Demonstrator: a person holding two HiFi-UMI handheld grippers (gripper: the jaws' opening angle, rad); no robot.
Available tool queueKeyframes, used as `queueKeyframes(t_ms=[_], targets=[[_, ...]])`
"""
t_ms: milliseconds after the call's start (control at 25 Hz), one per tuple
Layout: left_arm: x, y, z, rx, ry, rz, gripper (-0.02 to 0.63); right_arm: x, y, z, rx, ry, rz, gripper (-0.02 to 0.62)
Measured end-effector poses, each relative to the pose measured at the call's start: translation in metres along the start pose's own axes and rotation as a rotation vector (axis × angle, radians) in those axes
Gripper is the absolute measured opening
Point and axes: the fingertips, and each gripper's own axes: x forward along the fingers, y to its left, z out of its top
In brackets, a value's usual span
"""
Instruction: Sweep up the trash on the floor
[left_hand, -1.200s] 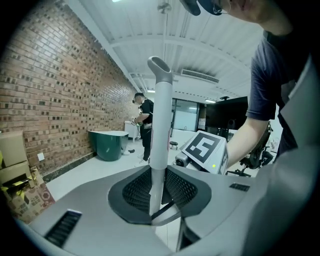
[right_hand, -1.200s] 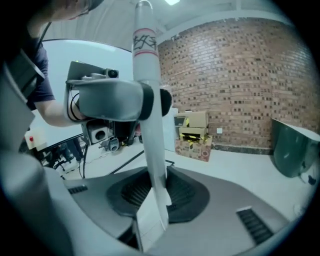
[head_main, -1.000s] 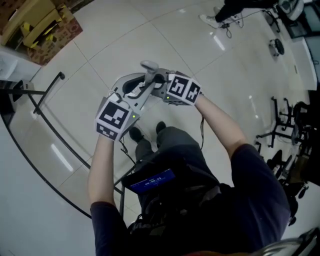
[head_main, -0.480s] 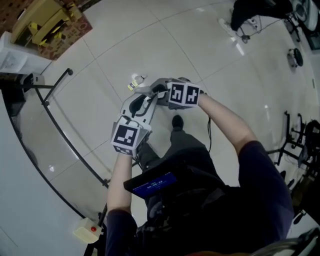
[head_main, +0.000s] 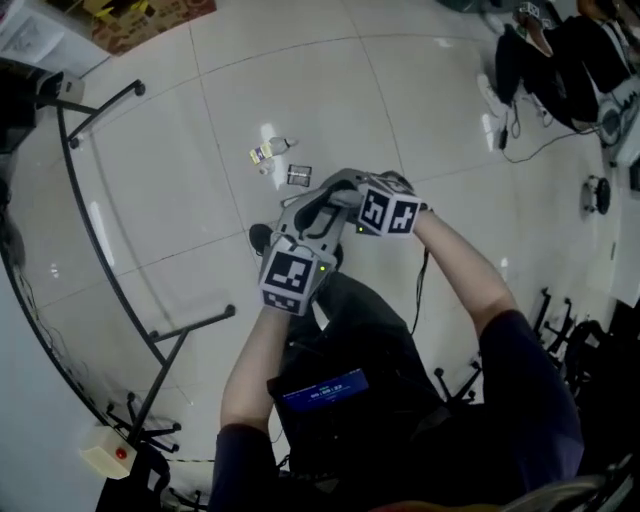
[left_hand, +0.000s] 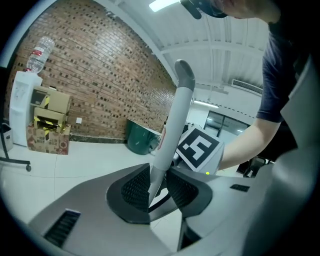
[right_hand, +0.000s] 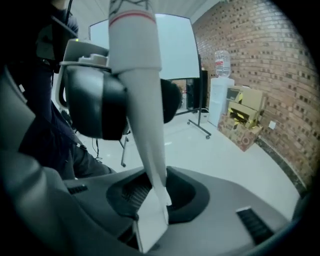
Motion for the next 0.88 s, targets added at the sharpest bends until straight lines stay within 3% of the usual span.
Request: queueKeyframes(t_ms=[120,400,720,880], targets=[[0.001,0.026,0.009,-0.063,-0.070,-0.010,0.101,0.011,-0.026,0.010,0.013,-0.029,-0.099,0.106],[0.000,0.102,0.032,-0.003,-0.088,-0.076,0.098,0.048,-0.084,0.045,0.014,-0.046,-0.291,0.106],[-0.016,0.176,0.047,0.008,-0.031,-0.087,0.091,0.090,-0.126,0.089,0.001,-0.066,-0.323,0.109],[-0.019,0.195,0.055,-0.024,-0.066,-0.070,0.091,0.097,-0.139,0.105,-0.055,-0.076,-0.326,0.114]])
